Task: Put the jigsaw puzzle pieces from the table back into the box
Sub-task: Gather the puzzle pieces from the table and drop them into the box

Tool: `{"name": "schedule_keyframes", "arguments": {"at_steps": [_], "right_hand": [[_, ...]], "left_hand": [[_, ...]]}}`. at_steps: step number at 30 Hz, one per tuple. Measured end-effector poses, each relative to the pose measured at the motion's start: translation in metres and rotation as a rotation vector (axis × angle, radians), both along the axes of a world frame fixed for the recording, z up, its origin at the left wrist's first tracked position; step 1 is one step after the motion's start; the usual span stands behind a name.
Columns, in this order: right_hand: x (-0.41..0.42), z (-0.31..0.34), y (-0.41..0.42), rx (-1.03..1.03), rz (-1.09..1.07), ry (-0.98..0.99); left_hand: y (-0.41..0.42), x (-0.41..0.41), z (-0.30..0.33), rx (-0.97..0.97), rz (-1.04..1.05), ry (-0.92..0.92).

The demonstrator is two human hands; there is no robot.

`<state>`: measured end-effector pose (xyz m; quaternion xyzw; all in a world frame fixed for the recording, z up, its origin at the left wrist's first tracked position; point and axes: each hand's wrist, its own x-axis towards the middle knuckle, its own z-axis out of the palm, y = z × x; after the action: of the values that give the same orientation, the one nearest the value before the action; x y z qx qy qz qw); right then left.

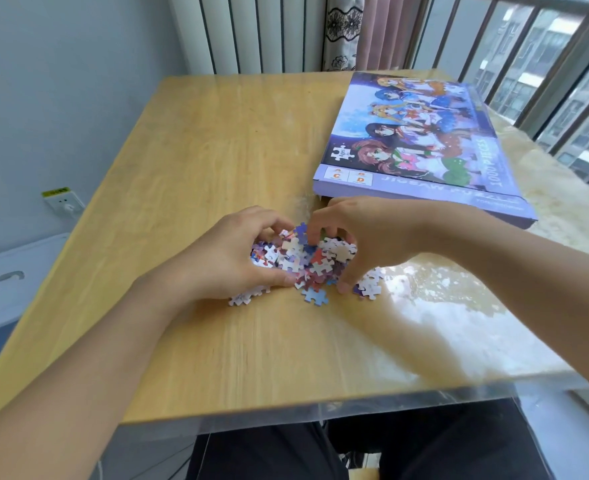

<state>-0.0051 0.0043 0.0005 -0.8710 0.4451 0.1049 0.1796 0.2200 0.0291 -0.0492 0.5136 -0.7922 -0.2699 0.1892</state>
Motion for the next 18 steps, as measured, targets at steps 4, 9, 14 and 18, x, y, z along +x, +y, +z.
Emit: {"name": "schedule_keyframes", "arguments": {"at_steps": [4,9,14,18], "right_hand": [[0.005,0.001,0.008,-0.028,-0.064,0.123],[0.022,0.004,0.007,0.013,-0.083,0.127],[0.022,0.004,0.007,0.07,-0.09,0.091],[0.017,0.0,0.008,0.062,-0.104,0.041]], "left_hand": [[0.008,-0.008,-0.007,-0.009,0.142,0.149],[0.017,-0.023,-0.018,0.078,0.211,0.518],[0.02,-0.031,-0.02,0.022,0.365,0.699],[0.014,-0.042,-0.013,0.097,0.475,0.878]]}}
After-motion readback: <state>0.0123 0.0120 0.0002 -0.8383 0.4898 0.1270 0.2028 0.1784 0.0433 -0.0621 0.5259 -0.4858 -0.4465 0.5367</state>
